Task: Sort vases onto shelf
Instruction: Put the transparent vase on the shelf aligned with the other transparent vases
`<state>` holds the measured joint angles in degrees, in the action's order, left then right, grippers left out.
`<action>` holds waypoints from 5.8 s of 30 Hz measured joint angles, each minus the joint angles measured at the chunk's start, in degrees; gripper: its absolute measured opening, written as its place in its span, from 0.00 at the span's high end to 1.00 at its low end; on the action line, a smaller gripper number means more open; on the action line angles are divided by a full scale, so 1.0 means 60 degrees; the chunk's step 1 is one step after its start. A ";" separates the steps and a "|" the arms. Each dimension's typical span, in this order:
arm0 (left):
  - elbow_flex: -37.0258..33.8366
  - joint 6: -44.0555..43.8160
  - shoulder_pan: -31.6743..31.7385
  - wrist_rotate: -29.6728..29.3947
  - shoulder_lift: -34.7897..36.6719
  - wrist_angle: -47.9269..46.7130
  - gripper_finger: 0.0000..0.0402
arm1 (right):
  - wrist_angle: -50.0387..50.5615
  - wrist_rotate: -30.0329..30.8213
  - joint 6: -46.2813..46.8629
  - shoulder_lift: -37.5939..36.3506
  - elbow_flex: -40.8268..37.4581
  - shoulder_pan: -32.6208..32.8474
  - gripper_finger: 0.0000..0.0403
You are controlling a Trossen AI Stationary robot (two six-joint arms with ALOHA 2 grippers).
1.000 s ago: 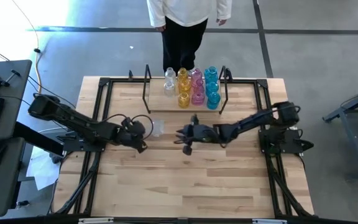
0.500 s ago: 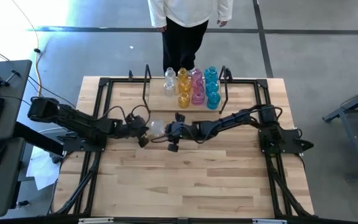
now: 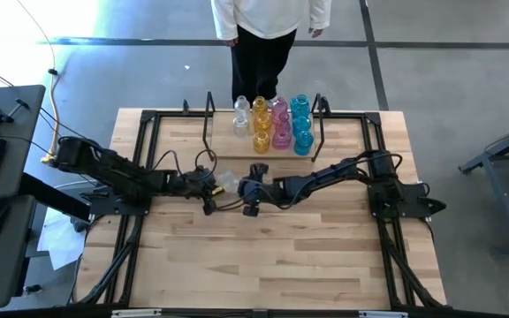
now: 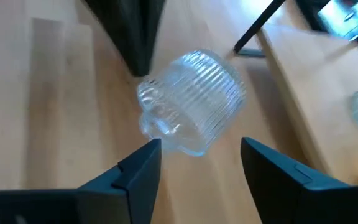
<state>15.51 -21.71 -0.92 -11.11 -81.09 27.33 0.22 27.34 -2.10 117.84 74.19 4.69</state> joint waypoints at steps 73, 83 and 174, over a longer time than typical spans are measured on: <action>0.0058 0.1657 0.1427 0.0604 0.0509 -0.1183 1.00 | -0.0523 -0.0530 -0.3179 0.1227 0.2285 -0.0955 0.99; -0.0471 0.0902 0.1464 -0.0295 0.0512 -0.0967 1.00 | 0.0084 -0.1370 -0.2668 0.1227 0.2368 -0.0886 1.00; -0.1195 0.0310 0.0388 0.0350 0.0424 0.0225 0.99 | 0.3764 -0.4549 0.0122 0.1017 0.4379 -0.1496 0.87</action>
<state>8.34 -19.86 1.41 -9.01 -78.55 28.68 22.80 0.04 -1.37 123.95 100.46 -4.28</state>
